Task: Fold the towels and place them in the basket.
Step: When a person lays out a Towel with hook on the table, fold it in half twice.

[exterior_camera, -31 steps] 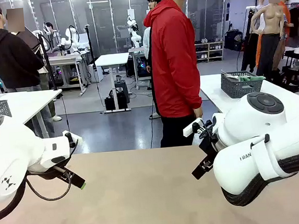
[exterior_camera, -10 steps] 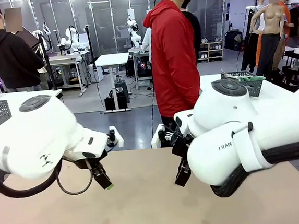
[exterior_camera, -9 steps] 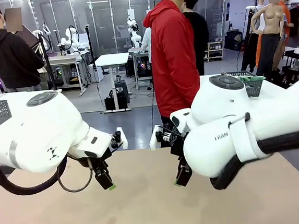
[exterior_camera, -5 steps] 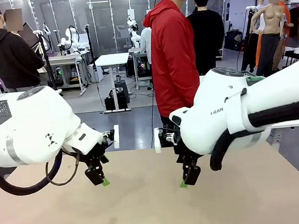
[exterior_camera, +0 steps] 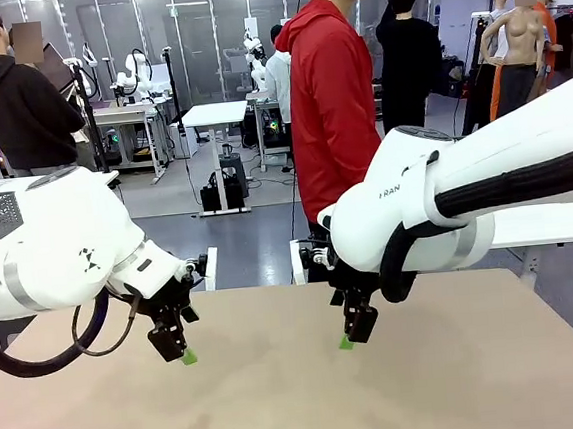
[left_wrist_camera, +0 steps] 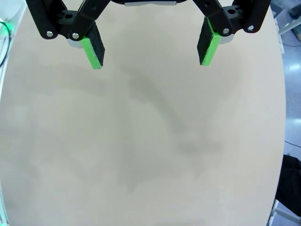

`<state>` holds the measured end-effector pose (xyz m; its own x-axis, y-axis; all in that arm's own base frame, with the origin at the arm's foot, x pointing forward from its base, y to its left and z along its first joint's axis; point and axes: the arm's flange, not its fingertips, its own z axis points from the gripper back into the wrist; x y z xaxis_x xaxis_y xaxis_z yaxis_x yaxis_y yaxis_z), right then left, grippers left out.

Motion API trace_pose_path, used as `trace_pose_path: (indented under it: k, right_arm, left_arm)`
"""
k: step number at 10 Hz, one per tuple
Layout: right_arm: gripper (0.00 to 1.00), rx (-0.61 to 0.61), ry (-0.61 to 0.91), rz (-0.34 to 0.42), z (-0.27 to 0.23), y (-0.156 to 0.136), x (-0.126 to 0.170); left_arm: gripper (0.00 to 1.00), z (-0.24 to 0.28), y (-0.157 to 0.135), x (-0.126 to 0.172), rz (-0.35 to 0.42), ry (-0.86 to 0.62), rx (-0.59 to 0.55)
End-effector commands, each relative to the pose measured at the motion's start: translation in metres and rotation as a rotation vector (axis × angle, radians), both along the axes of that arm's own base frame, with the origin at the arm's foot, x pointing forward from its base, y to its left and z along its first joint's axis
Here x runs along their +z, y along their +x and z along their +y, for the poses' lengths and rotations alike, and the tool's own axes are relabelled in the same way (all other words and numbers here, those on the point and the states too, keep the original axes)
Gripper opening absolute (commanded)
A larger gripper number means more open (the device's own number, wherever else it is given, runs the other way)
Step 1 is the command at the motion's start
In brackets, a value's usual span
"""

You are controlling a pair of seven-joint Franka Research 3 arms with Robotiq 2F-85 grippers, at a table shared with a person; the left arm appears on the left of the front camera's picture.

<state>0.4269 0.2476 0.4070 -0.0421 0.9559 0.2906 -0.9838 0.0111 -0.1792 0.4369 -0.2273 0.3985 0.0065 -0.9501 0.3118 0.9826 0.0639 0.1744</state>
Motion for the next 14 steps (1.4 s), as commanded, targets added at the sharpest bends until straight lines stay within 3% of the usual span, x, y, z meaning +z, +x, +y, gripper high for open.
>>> trace_pose_path:
  k: [1,9,14]
  right_arm:
    - [1.00,-0.003,0.016,0.005,0.005,0.006,-0.003]
    - [1.00,0.003,-0.008,-0.001,0.004,0.003,-0.001]
    - [1.00,0.001,0.085,0.039,-0.024,0.025,0.059]
  left_arm:
    - [1.00,0.000,0.006,0.006,0.036,-0.032,-0.024]
    - [1.00,-0.001,0.001,0.001,0.013,0.002,0.000]
    - [1.00,0.018,0.034,0.056,0.108,-0.113,-0.063]
